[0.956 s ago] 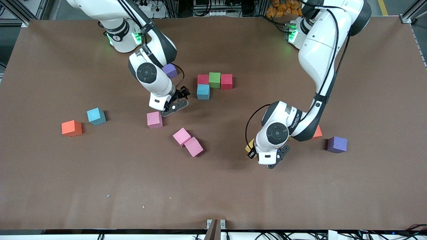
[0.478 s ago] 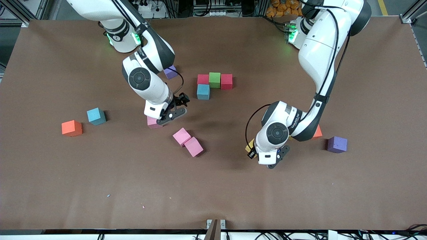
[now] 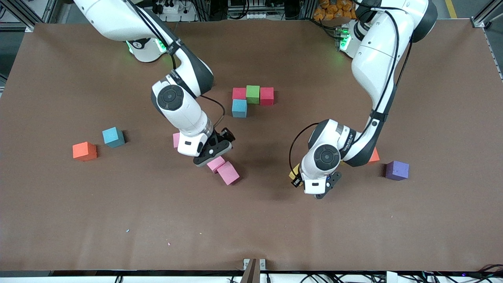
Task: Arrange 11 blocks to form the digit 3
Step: 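Lower the right gripper onto a pink cube and close it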
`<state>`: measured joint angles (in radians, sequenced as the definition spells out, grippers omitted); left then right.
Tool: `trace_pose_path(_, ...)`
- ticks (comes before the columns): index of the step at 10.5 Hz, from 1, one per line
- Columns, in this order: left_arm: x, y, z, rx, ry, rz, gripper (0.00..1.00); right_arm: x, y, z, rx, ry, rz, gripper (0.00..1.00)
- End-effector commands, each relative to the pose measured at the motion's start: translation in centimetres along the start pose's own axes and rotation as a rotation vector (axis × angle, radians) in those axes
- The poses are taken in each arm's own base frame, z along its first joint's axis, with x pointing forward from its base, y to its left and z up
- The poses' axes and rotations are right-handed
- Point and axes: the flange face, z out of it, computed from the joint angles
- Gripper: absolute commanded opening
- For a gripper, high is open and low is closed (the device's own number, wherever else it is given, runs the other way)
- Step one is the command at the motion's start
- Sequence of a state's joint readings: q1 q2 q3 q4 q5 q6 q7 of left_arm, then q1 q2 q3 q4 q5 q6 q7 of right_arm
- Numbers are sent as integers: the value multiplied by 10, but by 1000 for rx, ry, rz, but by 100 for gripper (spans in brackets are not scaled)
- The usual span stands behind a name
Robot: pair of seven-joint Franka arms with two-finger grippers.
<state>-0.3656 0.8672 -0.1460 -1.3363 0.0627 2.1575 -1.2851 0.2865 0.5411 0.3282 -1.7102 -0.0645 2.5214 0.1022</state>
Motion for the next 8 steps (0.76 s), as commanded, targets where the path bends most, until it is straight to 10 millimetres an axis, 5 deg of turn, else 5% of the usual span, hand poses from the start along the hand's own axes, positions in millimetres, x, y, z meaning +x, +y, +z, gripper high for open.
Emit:
trace_pose_path(1,2,0,0,9,24,16,0,26,14,35,13,119,1,100)
trace_pose_path(6,2,0,-1,8,25,16,0,38,41,96,-69,123,-64,100)
trace_pose_path(8,1,0,1,11,25,17,0,35,37,104,-62,112,-23,100)
